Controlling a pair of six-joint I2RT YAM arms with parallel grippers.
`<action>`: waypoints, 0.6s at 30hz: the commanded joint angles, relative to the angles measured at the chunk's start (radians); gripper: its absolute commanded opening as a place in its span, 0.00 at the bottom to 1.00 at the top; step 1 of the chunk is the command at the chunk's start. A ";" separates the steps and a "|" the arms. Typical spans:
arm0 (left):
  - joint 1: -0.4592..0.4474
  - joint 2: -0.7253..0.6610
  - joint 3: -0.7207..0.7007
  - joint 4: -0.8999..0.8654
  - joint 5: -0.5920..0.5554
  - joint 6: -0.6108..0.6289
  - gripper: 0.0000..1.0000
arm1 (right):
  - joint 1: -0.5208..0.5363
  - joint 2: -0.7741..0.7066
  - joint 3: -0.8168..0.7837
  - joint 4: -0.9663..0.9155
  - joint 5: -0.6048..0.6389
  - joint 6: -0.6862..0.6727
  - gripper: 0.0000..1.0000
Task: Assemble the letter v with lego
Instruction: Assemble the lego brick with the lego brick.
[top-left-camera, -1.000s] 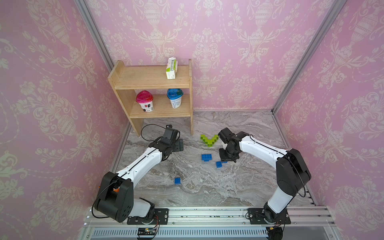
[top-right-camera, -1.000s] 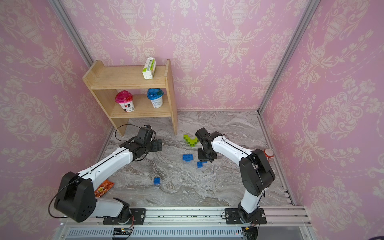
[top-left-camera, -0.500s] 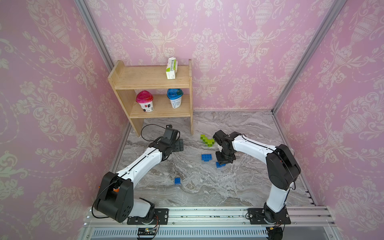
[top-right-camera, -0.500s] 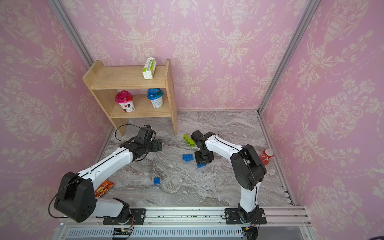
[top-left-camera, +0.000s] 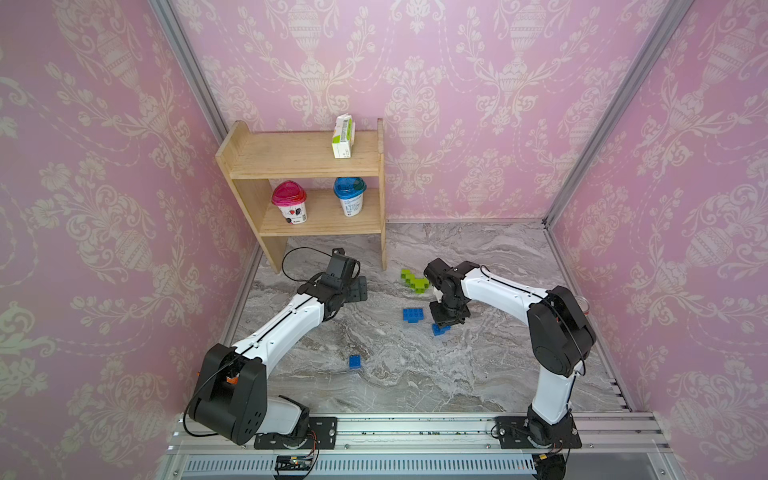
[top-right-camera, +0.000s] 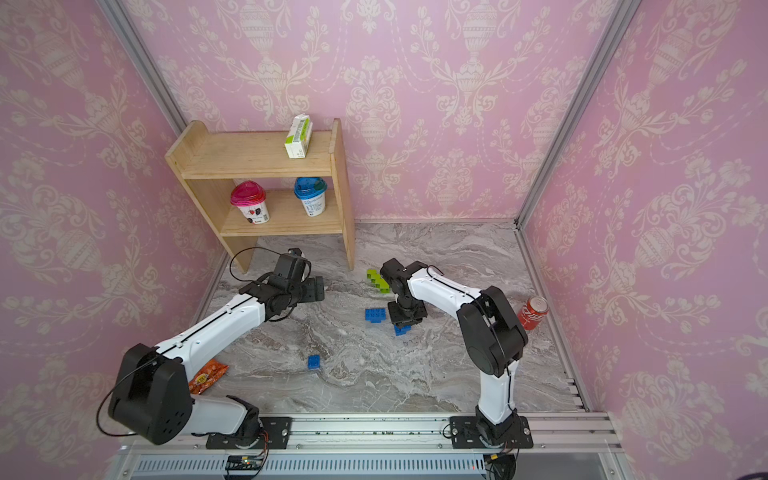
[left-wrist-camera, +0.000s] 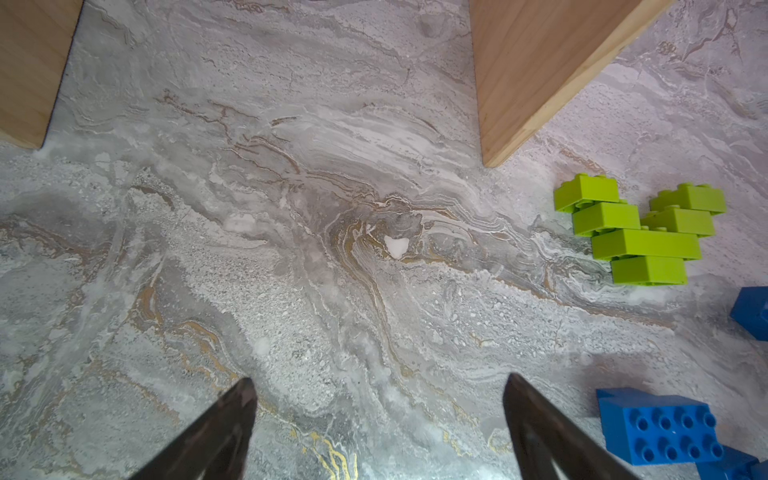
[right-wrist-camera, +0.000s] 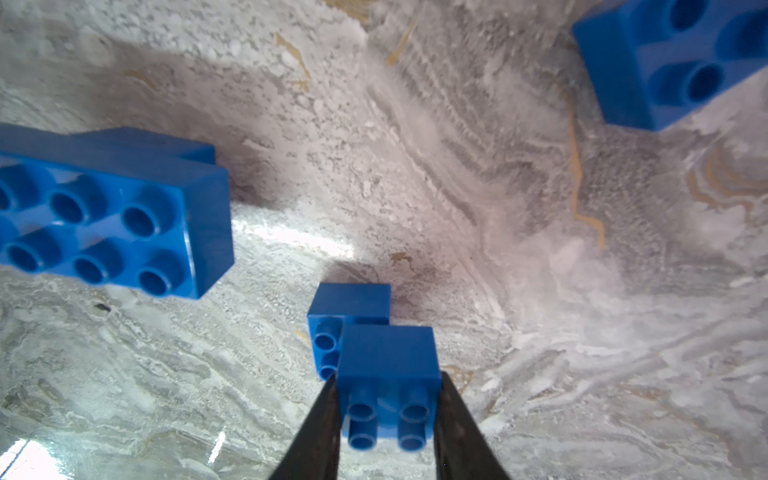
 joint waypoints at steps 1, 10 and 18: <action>-0.005 0.006 0.029 -0.023 -0.027 0.015 0.94 | -0.001 0.046 -0.009 -0.046 0.013 -0.042 0.18; -0.006 0.007 0.036 -0.026 -0.027 0.011 0.93 | -0.002 -0.014 -0.064 -0.024 -0.006 -0.025 0.18; -0.014 0.007 0.030 -0.021 -0.031 0.005 0.93 | 0.005 -0.022 -0.153 0.069 -0.005 0.063 0.21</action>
